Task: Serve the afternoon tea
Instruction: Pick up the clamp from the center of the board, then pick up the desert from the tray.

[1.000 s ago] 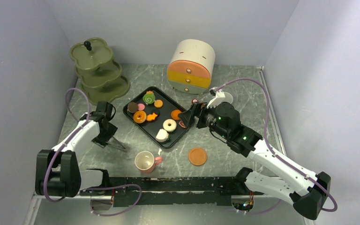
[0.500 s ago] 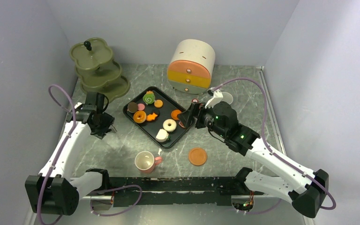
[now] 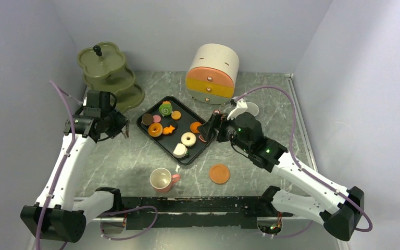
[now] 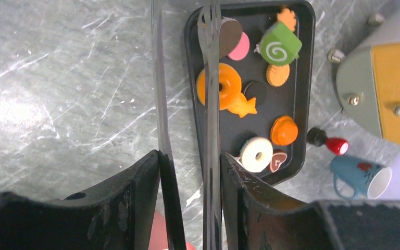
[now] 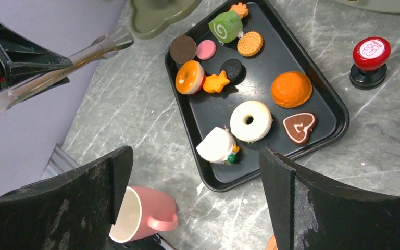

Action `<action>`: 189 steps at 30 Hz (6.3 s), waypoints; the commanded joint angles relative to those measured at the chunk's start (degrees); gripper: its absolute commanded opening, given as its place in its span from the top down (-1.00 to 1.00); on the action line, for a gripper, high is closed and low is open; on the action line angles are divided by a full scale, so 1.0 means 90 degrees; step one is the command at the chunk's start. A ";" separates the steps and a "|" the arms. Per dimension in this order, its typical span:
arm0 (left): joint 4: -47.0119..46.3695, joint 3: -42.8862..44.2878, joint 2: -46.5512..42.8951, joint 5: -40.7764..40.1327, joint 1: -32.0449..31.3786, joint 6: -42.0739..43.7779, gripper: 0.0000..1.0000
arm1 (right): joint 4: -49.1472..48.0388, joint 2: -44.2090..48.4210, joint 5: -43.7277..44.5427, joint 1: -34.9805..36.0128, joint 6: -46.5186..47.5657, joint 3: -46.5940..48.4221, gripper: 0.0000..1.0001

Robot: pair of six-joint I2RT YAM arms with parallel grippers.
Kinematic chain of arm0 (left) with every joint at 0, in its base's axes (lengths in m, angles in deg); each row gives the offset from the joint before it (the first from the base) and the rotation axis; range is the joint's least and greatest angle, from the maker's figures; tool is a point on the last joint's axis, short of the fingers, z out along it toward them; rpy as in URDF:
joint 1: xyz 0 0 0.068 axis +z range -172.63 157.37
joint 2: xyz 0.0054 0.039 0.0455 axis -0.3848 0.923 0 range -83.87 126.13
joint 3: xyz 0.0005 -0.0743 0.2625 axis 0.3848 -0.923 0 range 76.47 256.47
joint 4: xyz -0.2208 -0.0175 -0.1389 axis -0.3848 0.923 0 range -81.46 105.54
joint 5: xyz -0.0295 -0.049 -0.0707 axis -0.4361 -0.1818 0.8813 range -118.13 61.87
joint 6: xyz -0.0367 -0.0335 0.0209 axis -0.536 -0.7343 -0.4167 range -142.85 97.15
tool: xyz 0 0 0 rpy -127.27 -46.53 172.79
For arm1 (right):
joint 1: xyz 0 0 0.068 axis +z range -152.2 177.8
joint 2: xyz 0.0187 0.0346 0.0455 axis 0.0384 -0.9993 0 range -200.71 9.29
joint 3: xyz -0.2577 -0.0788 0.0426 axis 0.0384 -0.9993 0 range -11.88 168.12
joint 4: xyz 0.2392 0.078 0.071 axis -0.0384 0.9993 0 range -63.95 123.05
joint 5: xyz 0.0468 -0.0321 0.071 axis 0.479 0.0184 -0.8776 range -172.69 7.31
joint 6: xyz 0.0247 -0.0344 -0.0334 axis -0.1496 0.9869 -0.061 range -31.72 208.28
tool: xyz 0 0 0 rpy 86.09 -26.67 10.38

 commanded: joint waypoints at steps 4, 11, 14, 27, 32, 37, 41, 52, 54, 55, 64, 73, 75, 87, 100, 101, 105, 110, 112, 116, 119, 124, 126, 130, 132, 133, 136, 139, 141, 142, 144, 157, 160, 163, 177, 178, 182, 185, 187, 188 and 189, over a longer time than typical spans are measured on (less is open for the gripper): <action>-0.0004 -0.0057 -0.0231 -0.0305 -0.0232 0.1085 0.01 | -0.0066 -0.0084 0.0030 -0.0028 0.0043 0.0203 -0.89; -0.0786 -0.1608 -0.0185 -0.0066 -0.0223 0.1483 0.03 | -0.0102 0.0039 0.0047 -0.0029 0.0013 0.0149 -0.89; -0.0754 -0.1881 0.0272 0.0134 -0.0222 0.1467 0.02 | -0.0142 0.0152 -0.0007 -0.0035 -0.0008 0.0081 -0.89; -0.0962 -0.2439 0.1101 -0.1177 -0.0242 0.0887 -0.05 | -0.0012 0.0488 0.0099 -0.0028 0.0118 0.0042 -0.89; -0.1013 -0.2506 0.1575 -0.1526 -0.0242 0.0579 -0.11 | -0.0027 0.0633 0.0169 -0.0029 0.0177 -0.0019 -0.90; -0.1186 -0.2731 0.1559 -0.1573 -0.0242 0.0418 -0.31 | 0.0055 0.0731 0.0251 -0.0034 0.0223 -0.0060 -0.90; -0.0945 -0.2649 0.1763 -0.1687 -0.0242 0.0282 -0.42 | 0.0016 0.0843 0.0350 -0.0036 0.0260 -0.0168 -0.91; -0.0619 -0.2295 0.2190 -0.1716 -0.0242 -0.0239 -0.78 | -0.0016 0.0869 0.0322 -0.0032 0.0266 -0.0213 -0.91; -0.0712 -0.2350 0.2163 -0.1717 -0.0242 -0.0257 -0.76 | -0.0012 0.0900 0.0330 -0.0031 0.0277 -0.0217 -0.91; -0.0762 -0.2393 0.2134 -0.1721 -0.0242 -0.0284 -0.72 | -0.0003 0.0910 0.0339 -0.0029 0.0275 -0.0215 -0.91; -0.1686 -0.3189 0.1623 -0.1295 0.0184 -0.0097 -0.58 | 0.0066 0.0945 0.0336 -0.0029 0.0277 -0.0220 -0.91; -0.2154 -0.3412 0.1690 -0.1168 0.0461 0.0352 -0.55 | 0.0077 0.1023 0.0358 -0.0029 0.0237 -0.0262 -0.91; -0.2238 -0.3476 0.1676 -0.1130 0.0461 0.0333 -0.49 | 0.0088 0.1004 0.0325 -0.0028 0.0228 -0.0249 -0.91; -0.2009 -0.3461 0.1240 -0.1233 0.0458 -0.0041 -0.09 | 0.0349 0.0918 0.0310 -0.0037 0.0180 -0.0139 -0.92; -0.0602 -0.2353 0.0310 -0.0624 0.0460 -0.0279 0.02 | 0.0222 0.0879 0.0297 -0.0028 0.0094 -0.0168 -0.91; -0.0481 -0.2245 0.0250 -0.0615 0.0461 -0.0296 0.03 | 0.0231 0.0839 0.0286 -0.0028 0.0102 -0.0148 -0.91; -0.0271 -0.1843 0.0061 -0.0492 0.0459 -0.0255 0.03 | 0.0207 0.0765 0.0281 -0.0036 0.0115 -0.0124 -0.91; -0.0136 -0.1152 0.0082 -0.0141 0.0461 0.0097 0.02 | 0.0155 0.0693 0.0283 -0.0033 0.0089 -0.0132 -0.91; -0.0096 -0.0913 0.0076 -0.0108 0.0436 0.0291 0.03 | 0.0146 0.0647 0.0276 -0.0028 0.0089 -0.0130 -0.90; -0.0116 -0.0412 0.0096 0.0013 0.0312 0.0756 0.09 | 0.0196 0.0608 0.0398 -0.0028 0.0170 -0.0129 -0.91; -0.0083 0.0019 0.0247 -0.0025 -0.0060 0.1184 0.10 | 0.0223 0.0627 0.0528 -0.0030 0.0233 -0.0123 -0.90; -0.0341 0.0348 0.0384 0.0315 -0.0616 0.1943 0.09 | 0.0264 0.0523 0.0614 -0.0031 0.0340 -0.0023 -0.90; -0.0619 0.0375 0.0328 0.0525 -0.0775 0.2238 0.08 | 0.0300 0.0443 0.0640 -0.0034 0.0378 0.0051 -0.90; -0.0620 0.0718 0.0493 0.0577 -0.1113 0.2884 0.02 | 0.0346 0.0385 0.0697 -0.0036 0.0496 0.0129 -0.90; -0.0403 0.0951 0.0741 0.0369 -0.1323 0.3115 0.01 | 0.0390 0.0374 0.0790 -0.0030 0.0543 0.0176 -0.91; -0.0329 0.1033 0.0838 0.0210 -0.1443 0.3190 0.01 | 0.0398 0.0374 0.0831 -0.0028 0.0571 0.0198 -0.91; -0.0272 0.1206 0.1114 -0.0066 -0.1836 0.3348 0.01 | 0.0395 0.0377 0.0924 -0.0031 0.0619 0.0243 -0.90; -0.0340 0.1365 0.1460 -0.0219 -0.2213 0.3491 -0.01 | 0.0373 0.0341 0.0922 -0.0028 0.0621 0.0308 -0.90; -0.0371 0.1483 0.1740 -0.0318 -0.2419 0.3609 -0.06 | 0.0378 0.0317 0.0930 -0.0028 0.0597 0.0338 -0.90; -0.0369 0.1550 0.1881 -0.0400 -0.2503 0.3658 -0.06 | 0.0369 0.0308 0.0944 -0.0028 0.0588 0.0335 -0.90; -0.0329 0.1691 0.2193 -0.0641 -0.2644 0.3726 -0.07 | 0.0342 0.0334 0.0977 -0.0034 0.0532 0.0290 -0.89; -0.0851 0.1781 0.2970 -0.1116 -0.2804 0.4450 -0.16 | 0.0350 0.0461 0.1053 -0.0030 0.0474 0.0215 -0.88; -0.0857 0.1884 0.3177 -0.1076 -0.2810 0.4578 -0.19 | 0.0348 0.0457 0.1020 -0.0033 0.0460 0.0226 -0.88; -0.0928 0.1899 0.3325 -0.1054 -0.2808 0.4647 -0.20 | 0.0381 0.0438 0.1011 -0.0029 0.0471 0.0260 -0.88; -0.1271 0.1838 0.3775 -0.1159 -0.2807 0.4637 -0.23 | 0.0351 0.0437 0.1008 -0.0028 0.0485 0.0278 -0.88; -0.1283 0.1843 0.3796 -0.1171 -0.2802 0.4632 -0.23 | 0.0350 0.0433 0.1009 -0.0031 0.0487 0.0280 -0.88; -0.1337 0.1853 0.3879 -0.1184 -0.2808 0.4630 -0.22 | 0.0349 0.0446 0.0999 -0.0028 0.0505 0.0290 -0.88; -0.1379 0.1847 0.3936 -0.1231 -0.2805 0.4639 -0.22 | 0.0314 0.0471 0.1008 -0.0037 0.0514 0.0246 -0.88; -0.1394 0.1848 0.3972 -0.1283 -0.2810 0.4655 -0.22 | 0.0301 0.0472 0.1002 -0.0030 0.0513 0.0232 -0.88; -0.1414 0.1857 0.3987 -0.1309 -0.2810 0.4666 -0.22 | 0.0308 0.0463 0.0990 -0.0028 0.0513 0.0237 -0.88; -0.1423 0.1871 0.4021 -0.1323 -0.2809 0.4679 -0.22 | 0.0319 0.0457 0.0989 -0.0034 0.0513 0.0246 -0.88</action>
